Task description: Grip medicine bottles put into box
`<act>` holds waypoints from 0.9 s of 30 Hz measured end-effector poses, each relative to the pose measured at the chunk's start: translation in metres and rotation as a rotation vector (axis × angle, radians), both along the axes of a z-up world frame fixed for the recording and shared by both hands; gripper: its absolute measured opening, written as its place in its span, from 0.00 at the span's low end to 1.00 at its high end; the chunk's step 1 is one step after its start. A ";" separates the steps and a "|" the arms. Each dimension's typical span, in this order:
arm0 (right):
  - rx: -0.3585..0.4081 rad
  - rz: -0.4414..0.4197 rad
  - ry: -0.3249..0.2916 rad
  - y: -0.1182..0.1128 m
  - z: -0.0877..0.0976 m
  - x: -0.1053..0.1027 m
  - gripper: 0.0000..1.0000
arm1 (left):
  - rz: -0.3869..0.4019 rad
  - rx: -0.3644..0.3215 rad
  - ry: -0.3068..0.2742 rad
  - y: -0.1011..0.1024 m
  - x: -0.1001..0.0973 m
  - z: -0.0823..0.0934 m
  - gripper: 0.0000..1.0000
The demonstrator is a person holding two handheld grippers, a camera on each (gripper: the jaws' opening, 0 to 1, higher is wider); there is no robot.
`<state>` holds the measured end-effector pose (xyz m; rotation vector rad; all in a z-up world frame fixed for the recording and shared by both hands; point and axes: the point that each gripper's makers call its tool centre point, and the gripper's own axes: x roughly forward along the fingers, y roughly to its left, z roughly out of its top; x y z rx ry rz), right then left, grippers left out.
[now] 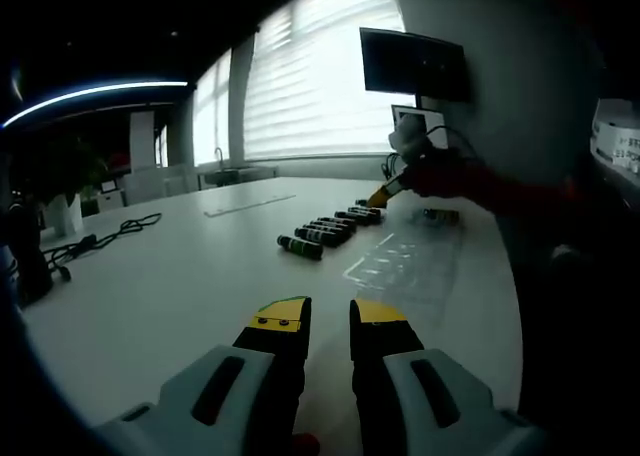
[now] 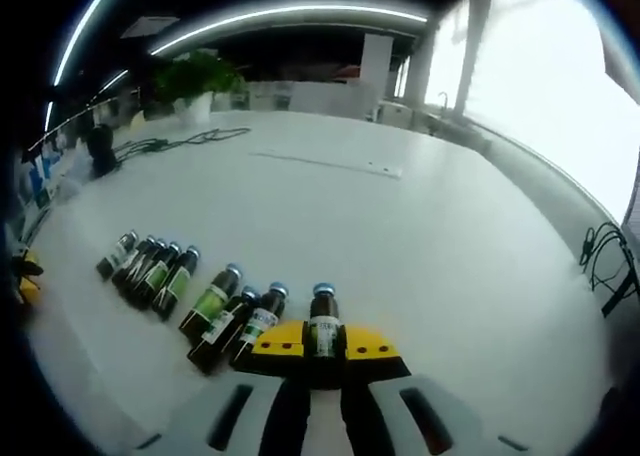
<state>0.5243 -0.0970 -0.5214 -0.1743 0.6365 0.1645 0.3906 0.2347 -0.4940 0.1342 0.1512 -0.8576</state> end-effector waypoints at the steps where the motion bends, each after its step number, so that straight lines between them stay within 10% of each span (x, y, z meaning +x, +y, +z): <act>1: 0.005 0.002 -0.003 0.000 0.000 -0.001 0.07 | 0.000 0.000 0.000 0.000 0.000 0.000 0.10; 27: 0.083 0.034 -0.088 0.012 0.021 -0.023 0.07 | 0.003 0.001 0.001 0.000 0.001 0.000 0.10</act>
